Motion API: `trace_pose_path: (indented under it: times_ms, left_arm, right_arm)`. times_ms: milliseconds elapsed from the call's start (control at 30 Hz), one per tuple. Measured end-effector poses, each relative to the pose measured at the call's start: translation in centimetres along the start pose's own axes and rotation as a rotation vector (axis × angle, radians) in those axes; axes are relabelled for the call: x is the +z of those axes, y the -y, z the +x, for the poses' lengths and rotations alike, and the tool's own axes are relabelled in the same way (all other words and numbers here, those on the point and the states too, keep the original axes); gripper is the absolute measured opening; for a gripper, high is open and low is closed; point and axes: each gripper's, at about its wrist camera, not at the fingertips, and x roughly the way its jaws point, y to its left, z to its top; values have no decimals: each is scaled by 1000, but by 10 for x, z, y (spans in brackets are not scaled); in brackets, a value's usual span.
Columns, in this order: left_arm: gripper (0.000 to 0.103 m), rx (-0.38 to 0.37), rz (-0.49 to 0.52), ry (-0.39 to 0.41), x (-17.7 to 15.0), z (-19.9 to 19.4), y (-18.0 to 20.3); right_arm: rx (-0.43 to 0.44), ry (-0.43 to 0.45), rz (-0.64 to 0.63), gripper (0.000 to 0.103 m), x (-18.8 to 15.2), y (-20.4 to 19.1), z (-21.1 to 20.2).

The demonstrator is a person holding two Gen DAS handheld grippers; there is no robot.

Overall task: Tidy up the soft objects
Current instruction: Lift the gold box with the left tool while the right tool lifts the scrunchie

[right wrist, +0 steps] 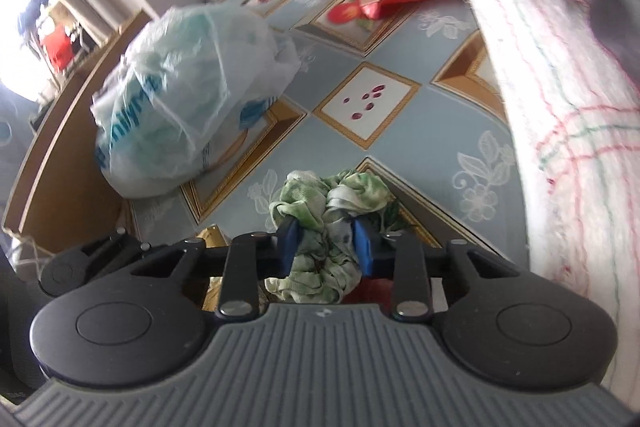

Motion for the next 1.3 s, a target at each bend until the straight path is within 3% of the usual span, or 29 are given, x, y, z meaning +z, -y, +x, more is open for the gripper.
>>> trace_pose_path:
  times_ms: [233,400,500,567,633,733,1100,1300]
  left_arm:
    - [77,15,17,33,4,-12,8]
    - [77,24,37,54,5,-20,14]
    - [77,29,44,49,2,-22,16]
    - [77,32,41,46,-1,-25,16]
    - [77,39,38,44,-4,-30,15]
    - [77,51,33,47,-7,-39,12]
    - [77,76,12,117,-13,-117,-12]
    - [77,119,-109,134,-15,-166,-56]
  right_arm:
    - [51,81,47,16,-4,8,-27]
    - [62,119,52,15,-7,8,-39]
    - [63,96,54,19,-7,8,-37]
    - [58,85,43,28,-7,5,-33]
    - [32,77,24,51,-7,0,-29]
    - [3,68,-36,66,-5,-11,-22]
    - [10,16,-192,82,8,-41,1]
    - [-32,-9,-254,83,6,-49,26]
